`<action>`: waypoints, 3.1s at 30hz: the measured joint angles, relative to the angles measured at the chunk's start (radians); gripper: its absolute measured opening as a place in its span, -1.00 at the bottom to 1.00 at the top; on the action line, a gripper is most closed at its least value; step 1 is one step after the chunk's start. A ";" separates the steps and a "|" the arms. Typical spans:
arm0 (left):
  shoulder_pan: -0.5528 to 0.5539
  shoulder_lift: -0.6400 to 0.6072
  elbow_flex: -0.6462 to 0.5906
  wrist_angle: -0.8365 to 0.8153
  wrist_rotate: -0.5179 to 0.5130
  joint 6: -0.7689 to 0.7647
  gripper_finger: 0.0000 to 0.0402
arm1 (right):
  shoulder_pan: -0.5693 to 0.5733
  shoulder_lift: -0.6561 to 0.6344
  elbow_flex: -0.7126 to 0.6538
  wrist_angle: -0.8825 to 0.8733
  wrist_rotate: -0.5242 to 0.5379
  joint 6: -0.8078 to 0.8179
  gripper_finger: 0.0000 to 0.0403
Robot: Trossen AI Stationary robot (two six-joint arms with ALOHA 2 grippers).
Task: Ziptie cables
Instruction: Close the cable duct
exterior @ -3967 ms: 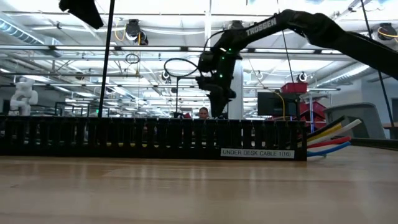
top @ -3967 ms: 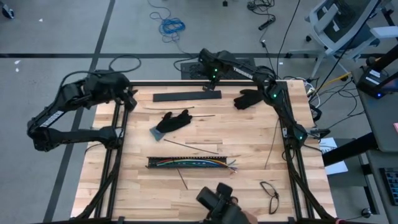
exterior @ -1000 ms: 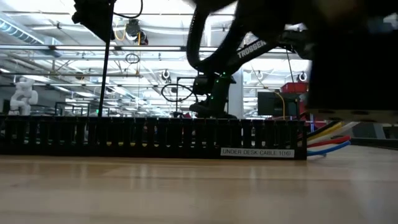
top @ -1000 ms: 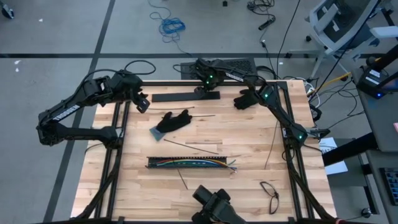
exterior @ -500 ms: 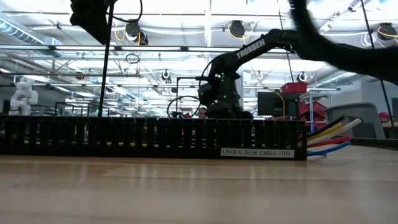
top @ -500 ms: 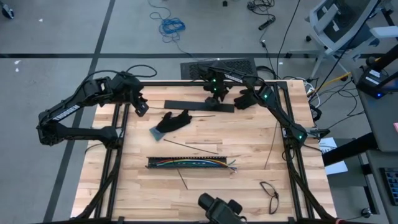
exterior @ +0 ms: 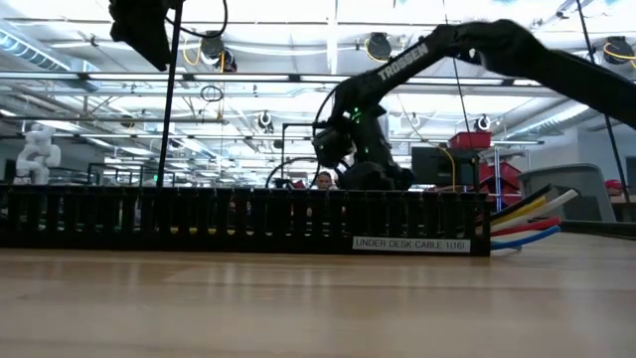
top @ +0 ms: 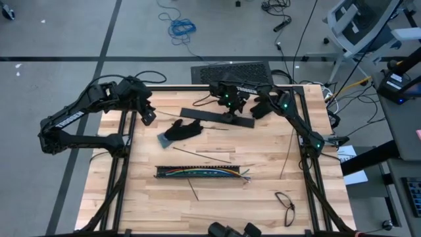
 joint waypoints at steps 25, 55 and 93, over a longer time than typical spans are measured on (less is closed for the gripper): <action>0.000 -0.017 0.000 -0.002 0.002 0.118 -0.14 | 0.009 -0.323 -0.170 0.134 0.272 -0.036 0.20; 0.000 -0.017 0.000 0.036 0.000 0.054 -0.14 | 0.113 -0.324 -0.464 0.300 0.099 -0.223 0.64; 0.000 -0.166 0.002 0.064 -0.076 0.004 -0.14 | 0.141 0.084 0.273 0.489 -0.010 -0.081 0.64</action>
